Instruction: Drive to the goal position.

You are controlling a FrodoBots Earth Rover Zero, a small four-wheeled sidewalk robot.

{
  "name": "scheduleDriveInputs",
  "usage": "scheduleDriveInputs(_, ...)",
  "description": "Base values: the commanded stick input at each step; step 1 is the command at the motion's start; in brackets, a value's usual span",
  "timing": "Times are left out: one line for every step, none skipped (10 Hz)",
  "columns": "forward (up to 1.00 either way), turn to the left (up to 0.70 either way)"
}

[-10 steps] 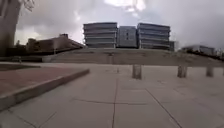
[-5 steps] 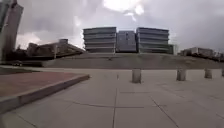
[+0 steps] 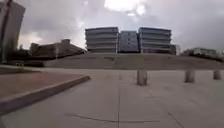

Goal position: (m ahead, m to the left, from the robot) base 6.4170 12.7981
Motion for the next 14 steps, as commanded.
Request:
scheduleDriveInputs(0.0,0.0)
scheduleDriveInputs(0.0,0.0)
scheduleDriveInputs(0.22,0.0)
scheduleDriveInputs(0.72,0.0)
scheduleDriveInputs(1.0,0.0)
scheduleDriveInputs(1.0,0.0)
scheduleDriveInputs(1.0,0.0)
scheduleDriveInputs(1.0,0.0)
scheduleDriveInputs(1.0,-0.01)
scheduleDriveInputs(1.0,-0.23)
scheduleDriveInputs(1.0,-0.27)
scheduleDriveInputs(1.0,-0.27)
scheduleDriveInputs(1.0,-0.27)
scheduleDriveInputs(1.0,-0.27)
